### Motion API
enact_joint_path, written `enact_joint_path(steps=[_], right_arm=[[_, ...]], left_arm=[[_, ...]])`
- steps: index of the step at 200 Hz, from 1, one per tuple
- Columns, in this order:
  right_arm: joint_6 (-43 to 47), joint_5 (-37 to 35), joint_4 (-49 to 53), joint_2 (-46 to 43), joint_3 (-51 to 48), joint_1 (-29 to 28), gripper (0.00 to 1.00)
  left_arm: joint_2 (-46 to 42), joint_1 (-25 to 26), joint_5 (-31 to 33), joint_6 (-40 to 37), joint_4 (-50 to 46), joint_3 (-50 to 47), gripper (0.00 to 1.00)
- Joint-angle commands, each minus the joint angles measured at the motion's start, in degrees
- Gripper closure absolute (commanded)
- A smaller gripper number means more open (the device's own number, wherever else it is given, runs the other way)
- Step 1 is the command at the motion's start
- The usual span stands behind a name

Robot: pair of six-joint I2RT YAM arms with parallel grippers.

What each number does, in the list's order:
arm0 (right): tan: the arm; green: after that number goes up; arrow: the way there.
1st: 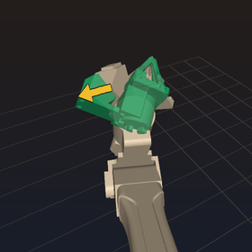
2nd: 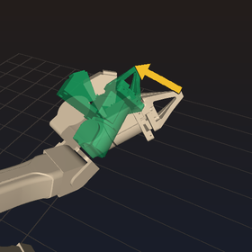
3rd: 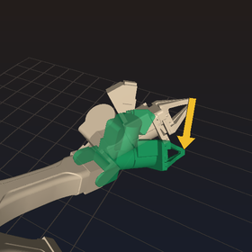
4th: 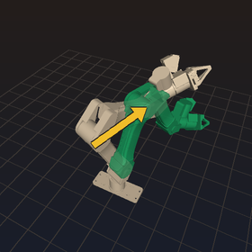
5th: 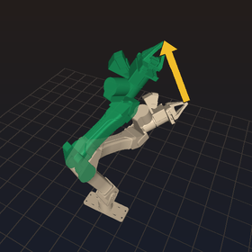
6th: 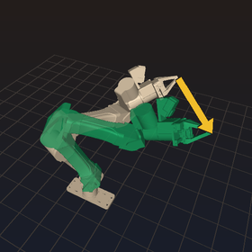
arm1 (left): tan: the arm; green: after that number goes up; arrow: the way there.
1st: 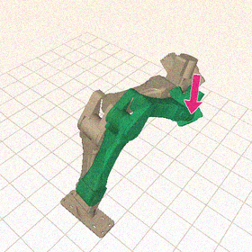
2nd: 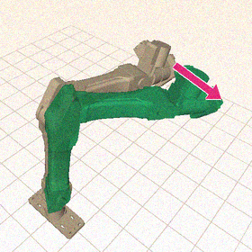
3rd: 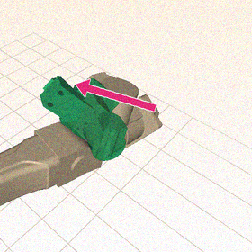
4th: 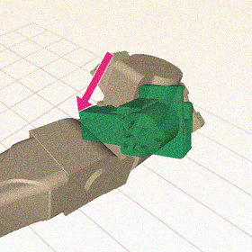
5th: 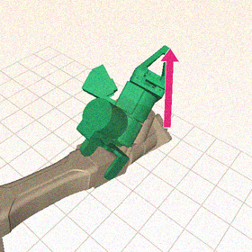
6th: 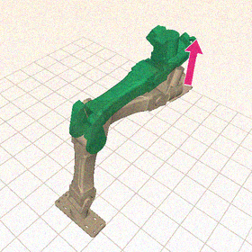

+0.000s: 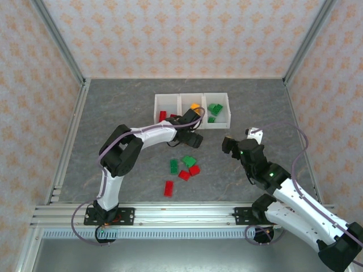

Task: Sort the legos into containers by color
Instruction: Pick up the lego from the center of the table.

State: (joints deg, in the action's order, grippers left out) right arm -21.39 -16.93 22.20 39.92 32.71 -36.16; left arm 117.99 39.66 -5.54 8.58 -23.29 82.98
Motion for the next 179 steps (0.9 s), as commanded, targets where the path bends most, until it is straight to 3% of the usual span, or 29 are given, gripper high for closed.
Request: enact_joint_path(steps=[1, 76, 98, 179], right_arm=[[0.46, -0.76, -0.49, -0.2, -0.45, 0.39, 0.0], [0.73, -0.68, -0.81, 0.15, -0.54, 0.37, 0.0], [0.73, -0.64, -0.83, 0.29, -0.51, 0.39, 0.0], [0.73, -0.8, -0.75, 0.33, -0.45, 0.39, 0.0]], left_arm=[[2.81, 0.07, 0.38, -0.94, -2.88, 2.89, 0.2], [6.01, 0.16, 0.88, -1.04, -6.14, 6.38, 0.27], [6.63, 0.22, 1.07, -0.73, -7.1, 7.51, 0.37], [7.78, 0.51, 2.77, 0.68, -9.17, 6.36, 0.48]])
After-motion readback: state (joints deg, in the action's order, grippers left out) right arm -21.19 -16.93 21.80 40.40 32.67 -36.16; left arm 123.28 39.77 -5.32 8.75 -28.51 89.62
